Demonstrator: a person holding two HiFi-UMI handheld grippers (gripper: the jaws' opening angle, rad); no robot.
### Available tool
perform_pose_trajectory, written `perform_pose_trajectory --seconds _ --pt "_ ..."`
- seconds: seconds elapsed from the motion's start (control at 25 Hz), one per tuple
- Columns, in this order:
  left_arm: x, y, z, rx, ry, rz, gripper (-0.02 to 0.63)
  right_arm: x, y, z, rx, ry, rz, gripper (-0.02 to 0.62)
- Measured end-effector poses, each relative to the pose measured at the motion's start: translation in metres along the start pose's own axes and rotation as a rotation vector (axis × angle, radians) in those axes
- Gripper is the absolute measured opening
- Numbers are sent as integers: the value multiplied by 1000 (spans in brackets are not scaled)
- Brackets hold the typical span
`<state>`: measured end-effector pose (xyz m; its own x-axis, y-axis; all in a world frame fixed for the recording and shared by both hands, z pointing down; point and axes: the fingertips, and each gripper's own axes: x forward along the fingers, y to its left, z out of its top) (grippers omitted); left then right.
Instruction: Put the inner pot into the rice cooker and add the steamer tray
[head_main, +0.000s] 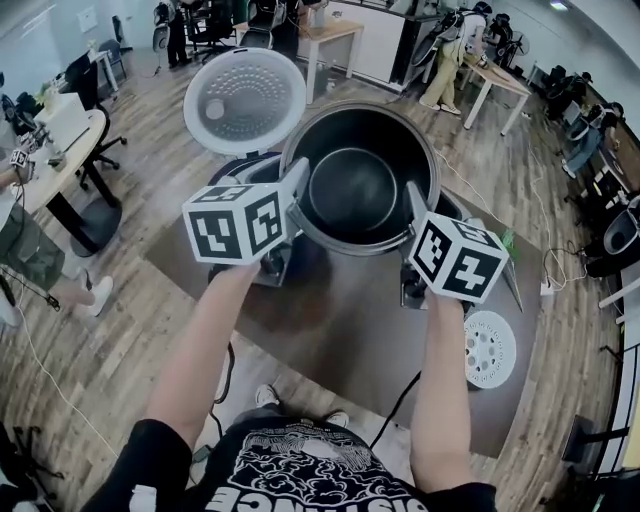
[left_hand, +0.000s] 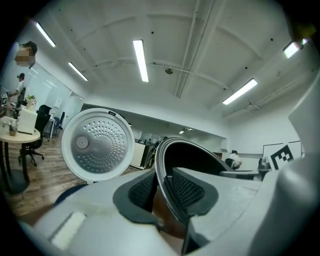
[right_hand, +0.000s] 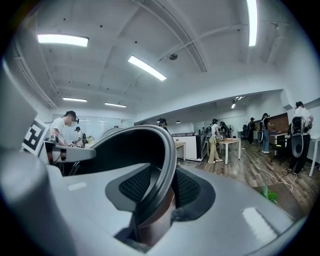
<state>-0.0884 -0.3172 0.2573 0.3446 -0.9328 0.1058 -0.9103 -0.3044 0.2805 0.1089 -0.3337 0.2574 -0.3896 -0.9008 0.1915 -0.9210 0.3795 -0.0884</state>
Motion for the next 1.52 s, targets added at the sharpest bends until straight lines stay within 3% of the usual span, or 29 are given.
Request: perform_pose_trajectory --seconds 0.52,0.88,1.16,1.52 --pt "-50 92 27 -19 -55 144 106 55 97 10 -47 12 148 132" --pt "-73 152 14 -56 -26 221 106 90 151 -15 -41 65 219 133" --pt "-66 185 -10 -94 37 229 105 115 166 -42 -27 132 209 135" --pt "-41 199 -42 -108 106 212 104 134 150 -81 3 214 160 133"
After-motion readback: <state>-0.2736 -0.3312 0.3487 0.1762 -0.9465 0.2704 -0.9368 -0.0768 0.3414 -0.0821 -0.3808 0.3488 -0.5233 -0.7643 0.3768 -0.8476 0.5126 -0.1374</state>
